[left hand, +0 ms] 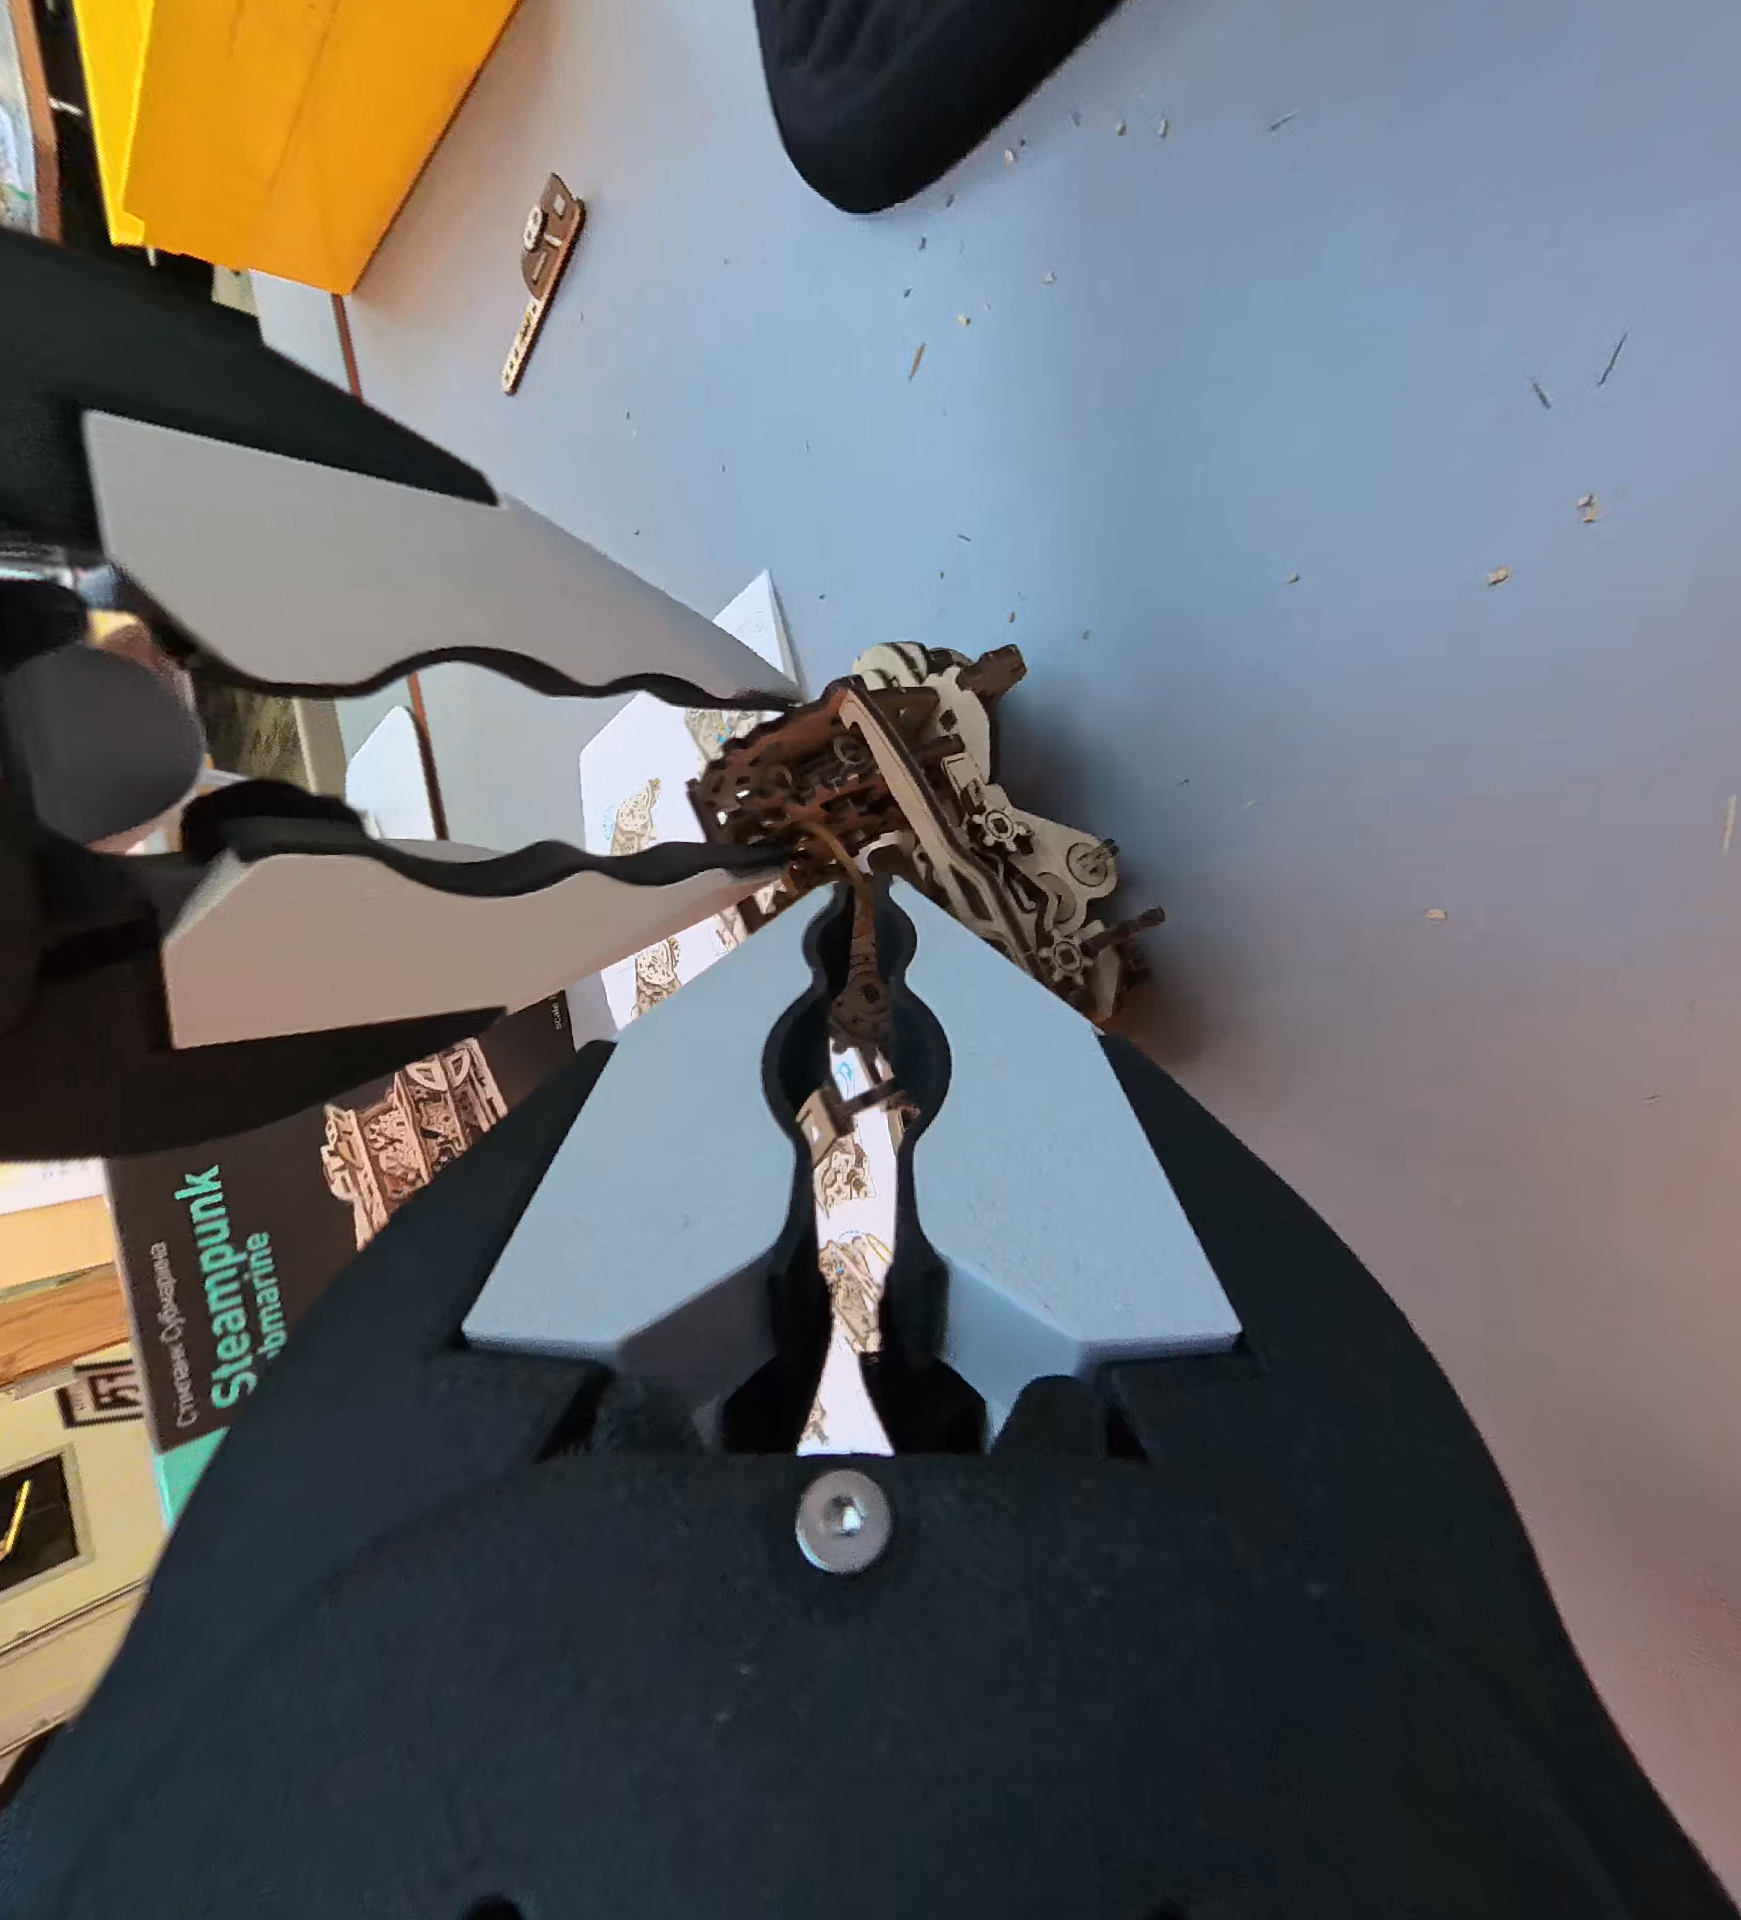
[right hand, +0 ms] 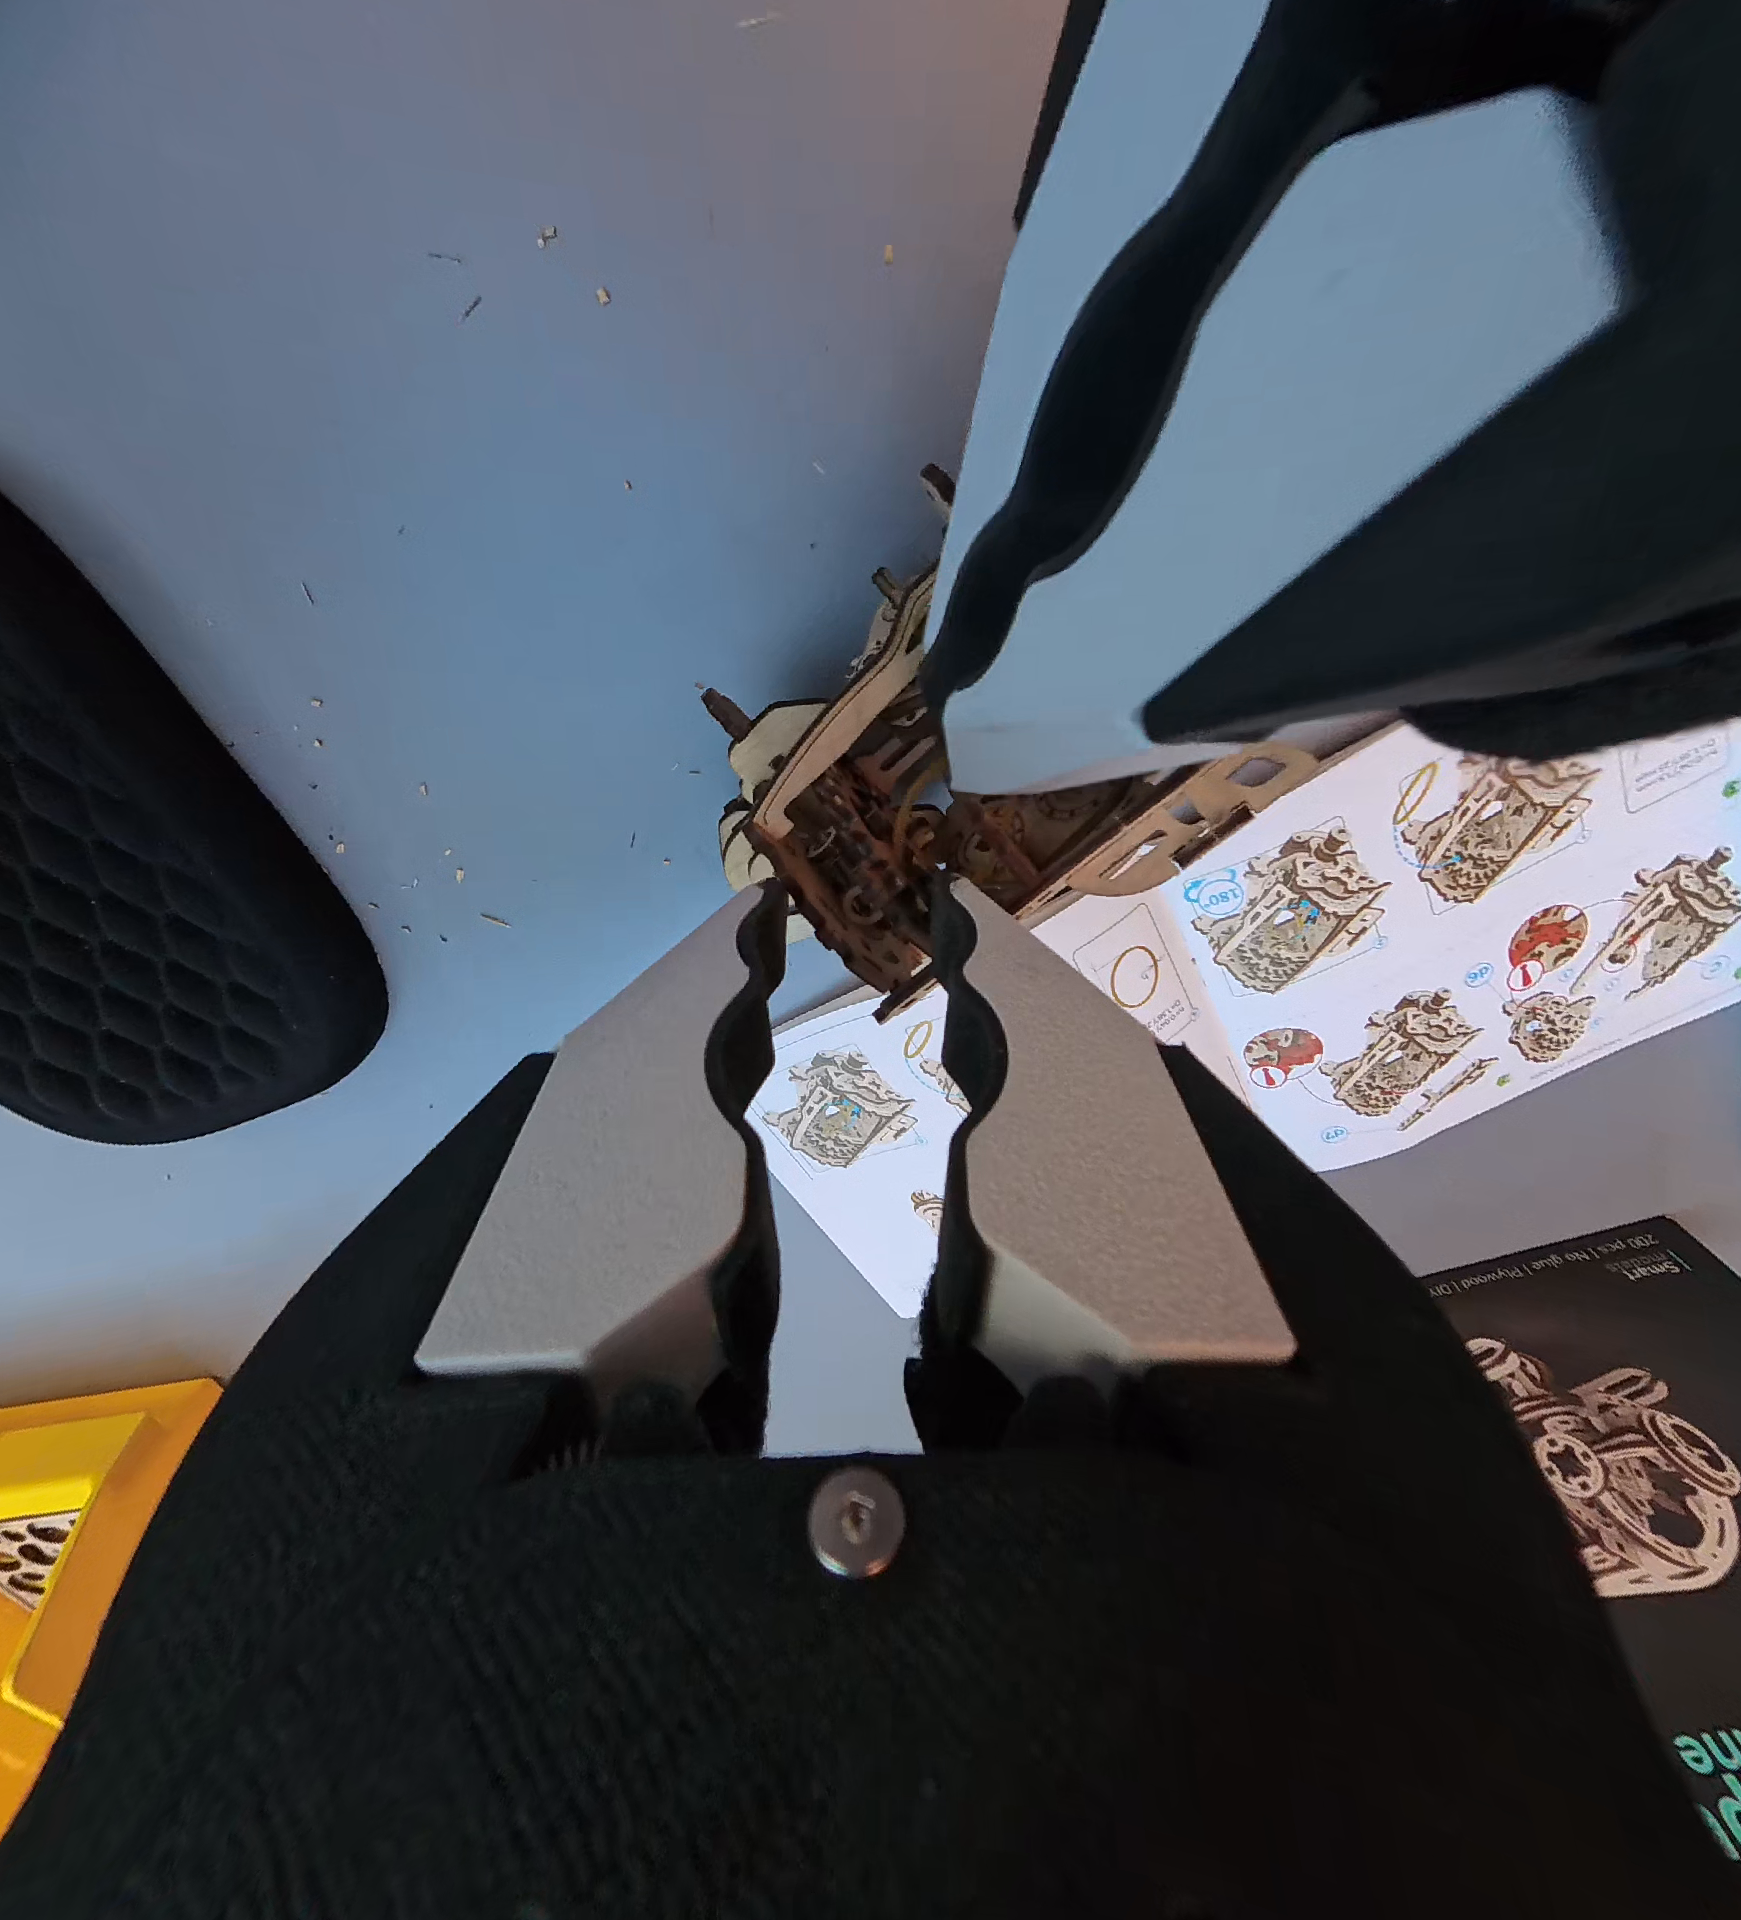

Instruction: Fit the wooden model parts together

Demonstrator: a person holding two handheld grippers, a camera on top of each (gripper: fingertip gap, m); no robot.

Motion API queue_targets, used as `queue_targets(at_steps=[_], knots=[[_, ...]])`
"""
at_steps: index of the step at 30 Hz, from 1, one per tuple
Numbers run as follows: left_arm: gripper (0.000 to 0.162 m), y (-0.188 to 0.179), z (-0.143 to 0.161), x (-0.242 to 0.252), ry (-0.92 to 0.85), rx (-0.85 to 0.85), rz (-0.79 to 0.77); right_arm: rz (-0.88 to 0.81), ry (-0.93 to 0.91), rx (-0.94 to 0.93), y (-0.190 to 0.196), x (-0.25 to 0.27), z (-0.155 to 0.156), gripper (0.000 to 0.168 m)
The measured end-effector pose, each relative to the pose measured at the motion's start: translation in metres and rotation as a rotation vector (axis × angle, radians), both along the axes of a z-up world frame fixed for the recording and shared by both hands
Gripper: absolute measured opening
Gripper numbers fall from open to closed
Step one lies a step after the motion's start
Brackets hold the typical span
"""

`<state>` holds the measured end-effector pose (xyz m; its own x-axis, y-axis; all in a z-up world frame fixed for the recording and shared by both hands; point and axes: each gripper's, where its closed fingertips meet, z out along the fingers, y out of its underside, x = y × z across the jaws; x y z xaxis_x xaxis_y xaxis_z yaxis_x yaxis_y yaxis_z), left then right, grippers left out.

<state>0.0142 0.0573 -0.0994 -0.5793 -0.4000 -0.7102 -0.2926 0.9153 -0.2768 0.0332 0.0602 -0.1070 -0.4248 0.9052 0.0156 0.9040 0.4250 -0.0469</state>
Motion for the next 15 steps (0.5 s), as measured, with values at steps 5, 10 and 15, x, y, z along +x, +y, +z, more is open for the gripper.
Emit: queue_targets(at_steps=[5, 10, 15], knots=[[0.006, 0.011, 0.012, -0.006, -0.029, -0.072, 0.072, -0.014, 0.004, -0.003, 0.001, 0.001, 0.0, 0.028], [0.007, 0.023, 0.022, -0.018, -0.069, -0.278, 0.178, -0.045, 0.014, -0.009, 0.002, 0.003, -0.001, 0.028], [0.017, 0.036, 0.032, -0.03, -0.119, -0.554, 0.322, -0.076, 0.043, -0.004, 0.005, 0.002, 0.003, 0.028]])
